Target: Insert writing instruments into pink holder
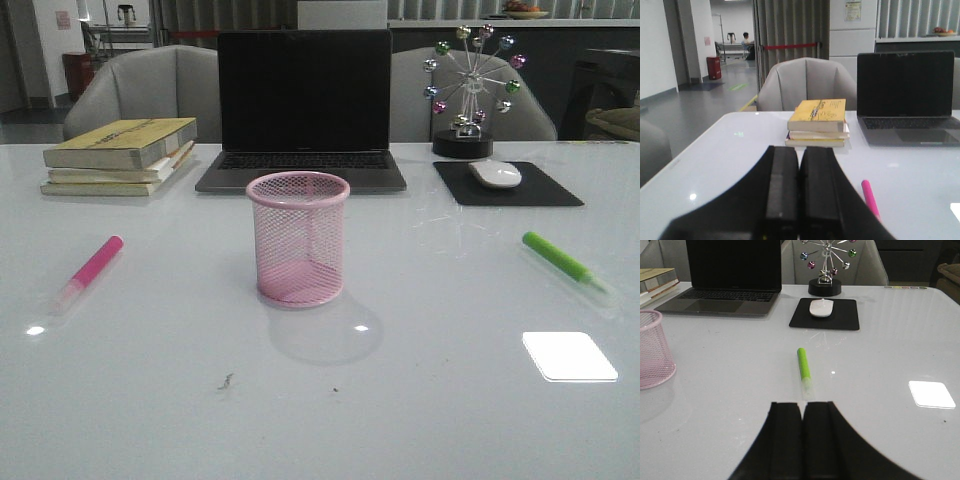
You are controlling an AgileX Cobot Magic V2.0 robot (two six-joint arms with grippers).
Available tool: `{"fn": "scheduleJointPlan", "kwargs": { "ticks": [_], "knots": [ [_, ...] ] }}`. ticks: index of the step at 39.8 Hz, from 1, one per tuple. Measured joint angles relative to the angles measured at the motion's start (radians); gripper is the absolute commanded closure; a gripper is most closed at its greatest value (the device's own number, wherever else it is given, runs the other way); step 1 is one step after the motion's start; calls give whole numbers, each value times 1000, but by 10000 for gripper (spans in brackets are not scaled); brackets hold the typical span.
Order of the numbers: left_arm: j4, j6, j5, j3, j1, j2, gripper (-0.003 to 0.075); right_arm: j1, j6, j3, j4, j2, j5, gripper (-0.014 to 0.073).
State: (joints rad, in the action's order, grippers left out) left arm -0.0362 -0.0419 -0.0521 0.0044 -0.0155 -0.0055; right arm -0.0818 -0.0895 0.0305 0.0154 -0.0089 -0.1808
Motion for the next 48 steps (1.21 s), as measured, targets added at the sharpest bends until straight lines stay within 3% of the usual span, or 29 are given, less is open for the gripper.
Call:
{"fn": "scheduleJointPlan", "kwargs": {
  "ticks": [11, 17, 21, 27, 34, 48],
  "knots": [
    [-13, 0, -237, -2, 0, 0, 629, 0, 0, 0, 0, 0, 66, 535],
    [-14, 0, -240, -52, 0, 0, 629, 0, 0, 0, 0, 0, 365, 535],
    [-12, 0, -240, -110, 0, 0, 629, 0, 0, -6, 0, 0, 462, 535],
    [29, 0, -197, -227, 0, 0, 629, 0, 0, -142, 0, 0, 450, 535],
    [88, 0, -124, -329, 0, 0, 629, 0, 0, -329, 2, 11, 288, 535],
    [92, 0, 9, -501, 0, 219, 629, 0, -2, -536, 2, 275, 165, 535]
  ]
}}
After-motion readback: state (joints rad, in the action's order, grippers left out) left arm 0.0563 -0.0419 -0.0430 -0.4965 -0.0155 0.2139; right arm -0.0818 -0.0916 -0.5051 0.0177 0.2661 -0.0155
